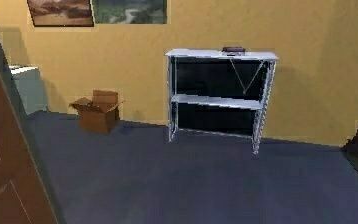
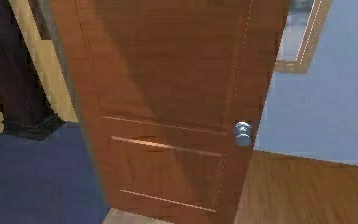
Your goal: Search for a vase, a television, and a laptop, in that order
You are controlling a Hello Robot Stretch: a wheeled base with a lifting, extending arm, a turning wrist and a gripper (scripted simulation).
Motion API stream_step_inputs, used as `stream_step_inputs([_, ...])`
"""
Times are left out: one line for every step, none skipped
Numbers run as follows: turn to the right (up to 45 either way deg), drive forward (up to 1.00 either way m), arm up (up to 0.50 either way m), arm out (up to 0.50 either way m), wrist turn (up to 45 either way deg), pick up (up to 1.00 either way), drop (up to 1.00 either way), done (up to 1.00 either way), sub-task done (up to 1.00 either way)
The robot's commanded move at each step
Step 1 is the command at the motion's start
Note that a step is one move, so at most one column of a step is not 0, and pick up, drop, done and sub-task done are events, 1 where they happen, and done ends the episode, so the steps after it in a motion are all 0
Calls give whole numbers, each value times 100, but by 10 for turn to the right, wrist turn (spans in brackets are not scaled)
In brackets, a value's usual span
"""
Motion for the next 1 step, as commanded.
stream_step_inputs([-210, 0, 0, 0, 0, 0, 0, 0, 0])
